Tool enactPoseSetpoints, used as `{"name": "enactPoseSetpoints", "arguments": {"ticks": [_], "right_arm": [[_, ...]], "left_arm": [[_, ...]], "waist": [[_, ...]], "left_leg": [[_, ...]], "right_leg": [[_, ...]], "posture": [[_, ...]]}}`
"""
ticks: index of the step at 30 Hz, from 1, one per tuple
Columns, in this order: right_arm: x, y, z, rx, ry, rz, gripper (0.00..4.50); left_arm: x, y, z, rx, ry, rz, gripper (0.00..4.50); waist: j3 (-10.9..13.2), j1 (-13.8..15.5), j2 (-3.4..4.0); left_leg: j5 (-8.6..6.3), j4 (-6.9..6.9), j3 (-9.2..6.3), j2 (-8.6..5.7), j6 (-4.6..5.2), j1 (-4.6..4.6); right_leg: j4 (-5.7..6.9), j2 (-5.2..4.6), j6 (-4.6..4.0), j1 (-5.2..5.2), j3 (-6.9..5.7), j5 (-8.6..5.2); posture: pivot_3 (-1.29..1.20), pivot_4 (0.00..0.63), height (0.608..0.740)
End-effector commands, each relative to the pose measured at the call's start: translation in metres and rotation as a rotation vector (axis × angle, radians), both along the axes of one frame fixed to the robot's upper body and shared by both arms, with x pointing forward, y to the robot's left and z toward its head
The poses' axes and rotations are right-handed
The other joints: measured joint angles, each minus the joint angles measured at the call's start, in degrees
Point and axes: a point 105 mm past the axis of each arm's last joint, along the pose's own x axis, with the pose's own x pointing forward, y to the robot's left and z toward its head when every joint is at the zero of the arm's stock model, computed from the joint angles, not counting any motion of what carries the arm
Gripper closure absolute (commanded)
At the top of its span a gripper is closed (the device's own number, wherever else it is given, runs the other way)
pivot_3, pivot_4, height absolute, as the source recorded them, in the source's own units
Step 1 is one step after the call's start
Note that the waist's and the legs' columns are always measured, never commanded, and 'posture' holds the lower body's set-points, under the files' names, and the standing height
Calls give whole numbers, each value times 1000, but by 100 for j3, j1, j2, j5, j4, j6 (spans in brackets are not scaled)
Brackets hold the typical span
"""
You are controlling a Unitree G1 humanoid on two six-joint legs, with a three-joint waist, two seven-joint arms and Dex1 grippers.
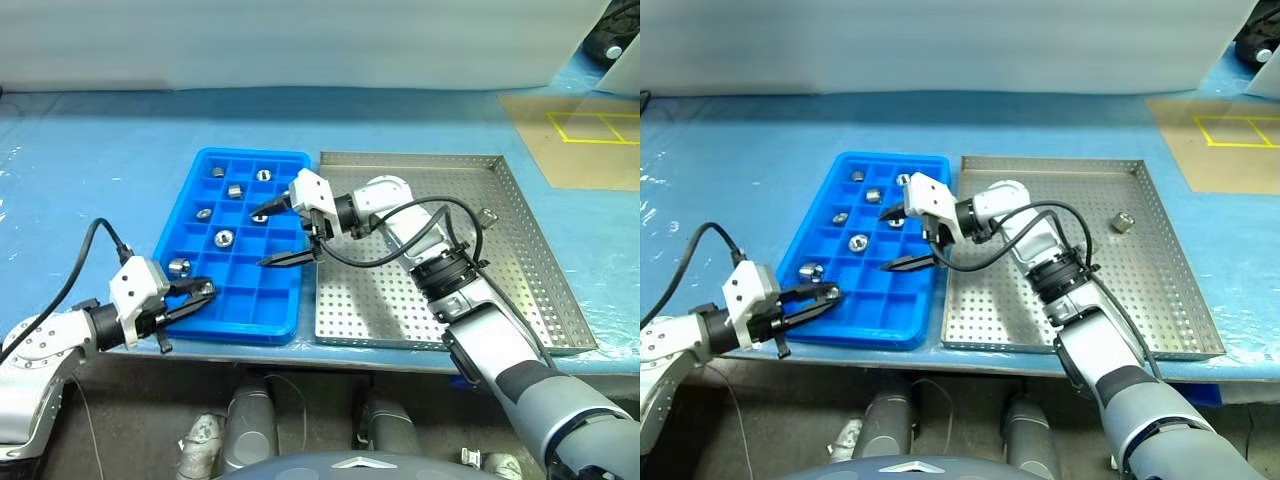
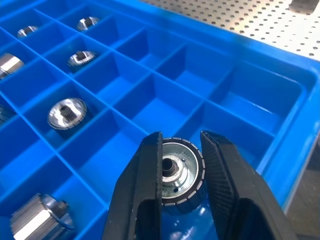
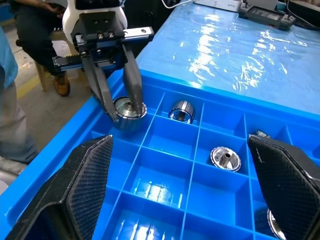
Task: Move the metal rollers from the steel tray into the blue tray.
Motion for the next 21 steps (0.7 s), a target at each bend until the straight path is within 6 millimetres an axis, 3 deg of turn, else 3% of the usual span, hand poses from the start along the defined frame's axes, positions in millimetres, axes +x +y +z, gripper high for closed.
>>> {"name": "enactPoseSetpoints", "arguments": {"ticks": [1, 8, 12, 21], "right_arm": [[-1, -1, 12, 29, -43, -1, 41], [0, -2, 11, 26, -51, -10, 41], [1, -4, 11, 24, -53, -17, 41], [3, -10, 11, 23, -54, -45, 41]], "left_arm": [[-2, 2, 1, 29, -12, -18, 3593], [2, 7, -6, 42, -14, -4, 3593], [17, 7, 4, 28, -104, 37, 2400], [33, -17, 38, -45, -197, -49, 2400]], "waist": [[0, -5, 0], [0, -10, 0], [0, -5, 0], [-3, -8, -6]], "left_leg": [[1, 0, 0, 1, -2, 0], [3, 0, 1, 7, -6, 7], [5, 1, 1, 7, -8, 7], [9, 6, 2, 14, -14, 9]], "right_leg": [[1, 1, 0, 0, 0, 0], [7, 5, -2, 1, 0, 1], [9, 6, -4, 1, 0, 2], [18, 12, -11, 2, -3, 6]], "posture": [[205, 150, 740], [198, 150, 740], [193, 150, 740], [152, 150, 740]]}}
